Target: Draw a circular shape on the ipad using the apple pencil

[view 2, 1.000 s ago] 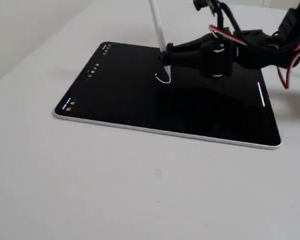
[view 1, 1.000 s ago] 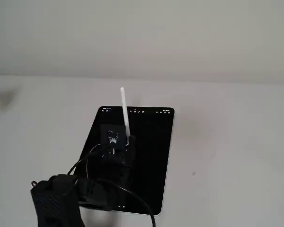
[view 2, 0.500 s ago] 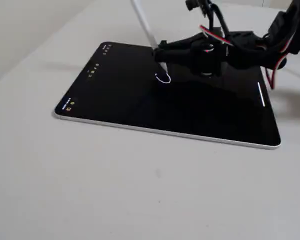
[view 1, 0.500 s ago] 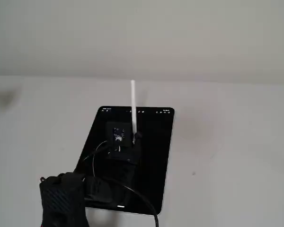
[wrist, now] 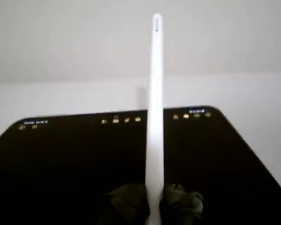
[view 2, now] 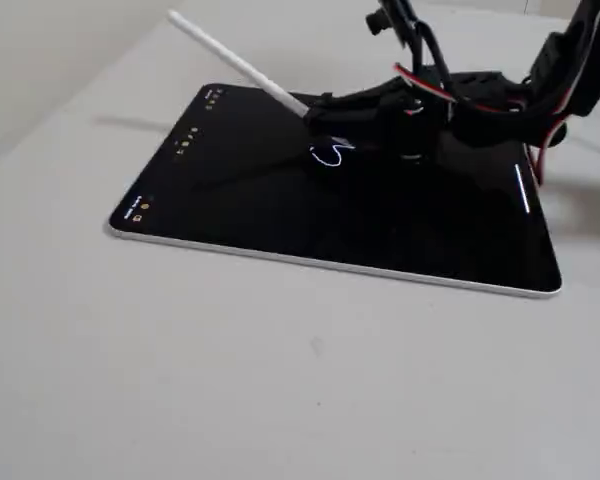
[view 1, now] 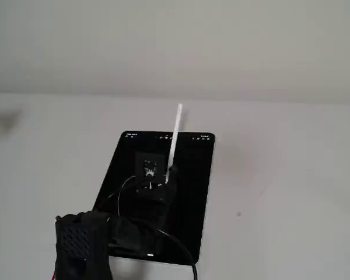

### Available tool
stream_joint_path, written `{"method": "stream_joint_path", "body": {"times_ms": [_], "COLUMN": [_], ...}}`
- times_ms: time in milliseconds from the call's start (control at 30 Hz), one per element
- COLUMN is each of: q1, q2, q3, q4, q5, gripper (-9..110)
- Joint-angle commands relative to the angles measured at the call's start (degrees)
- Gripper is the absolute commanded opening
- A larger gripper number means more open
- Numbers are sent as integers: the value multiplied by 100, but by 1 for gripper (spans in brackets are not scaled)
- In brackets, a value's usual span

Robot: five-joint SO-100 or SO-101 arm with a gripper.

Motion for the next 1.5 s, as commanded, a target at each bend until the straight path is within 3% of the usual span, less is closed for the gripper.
{"method": "stream_joint_path", "body": {"times_ms": [0, 800, 1000, 1133, 1300, 1467], "q1": [-88, -492, -571, -527, -457, -352], "q2": [-149, -650, -659, 26, 2048, 4465], "q3": [-563, -1239, -1187, -677, 510, 1160], "q4": [-475, -765, -1441, -1644, -475, 2136], "q5": [132, 193, 650, 1529, 2892, 4482], "gripper": [0, 0, 0, 0, 0, 0]}}
